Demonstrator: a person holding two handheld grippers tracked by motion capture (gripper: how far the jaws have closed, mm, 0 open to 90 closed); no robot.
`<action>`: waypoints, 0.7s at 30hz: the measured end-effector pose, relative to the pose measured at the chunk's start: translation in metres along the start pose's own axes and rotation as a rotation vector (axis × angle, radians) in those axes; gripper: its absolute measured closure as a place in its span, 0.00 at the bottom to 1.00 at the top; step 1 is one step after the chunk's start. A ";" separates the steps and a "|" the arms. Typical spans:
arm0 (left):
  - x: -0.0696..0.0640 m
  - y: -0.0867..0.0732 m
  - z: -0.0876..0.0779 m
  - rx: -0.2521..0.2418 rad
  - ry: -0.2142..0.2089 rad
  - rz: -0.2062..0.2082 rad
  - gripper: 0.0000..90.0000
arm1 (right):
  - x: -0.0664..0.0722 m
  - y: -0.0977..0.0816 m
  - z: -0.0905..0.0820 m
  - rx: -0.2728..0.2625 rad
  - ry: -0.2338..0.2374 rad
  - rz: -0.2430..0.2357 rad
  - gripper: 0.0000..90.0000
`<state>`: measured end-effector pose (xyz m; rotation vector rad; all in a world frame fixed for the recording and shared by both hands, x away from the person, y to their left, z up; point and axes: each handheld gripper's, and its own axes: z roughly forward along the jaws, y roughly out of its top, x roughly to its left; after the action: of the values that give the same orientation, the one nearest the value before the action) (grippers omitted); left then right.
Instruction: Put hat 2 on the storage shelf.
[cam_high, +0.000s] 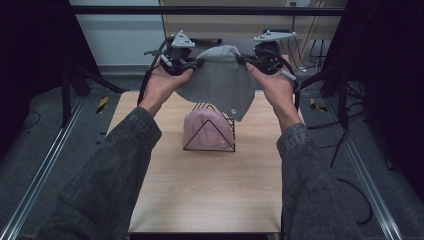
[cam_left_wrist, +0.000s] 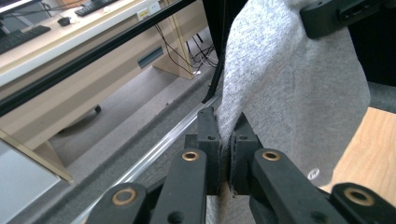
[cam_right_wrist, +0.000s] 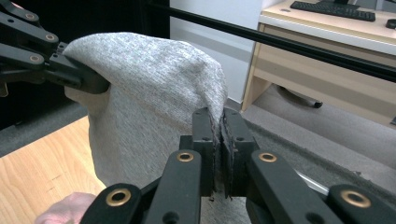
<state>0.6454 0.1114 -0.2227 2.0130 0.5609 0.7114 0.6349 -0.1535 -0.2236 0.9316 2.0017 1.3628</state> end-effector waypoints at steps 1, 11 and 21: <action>0.001 0.000 0.003 0.012 0.006 0.013 0.96 | 0.000 -0.001 0.000 0.003 -0.004 0.005 0.95; 0.001 -0.019 0.010 0.046 -0.005 -0.002 0.96 | 0.005 -0.009 0.009 0.035 0.013 -0.008 0.95; -0.007 -0.027 0.004 0.056 -0.016 -0.009 0.96 | 0.012 -0.018 0.009 0.054 0.026 -0.010 0.95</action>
<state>0.6397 0.1178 -0.2496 2.0649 0.5866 0.6807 0.6294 -0.1435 -0.2444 0.9307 2.0690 1.3285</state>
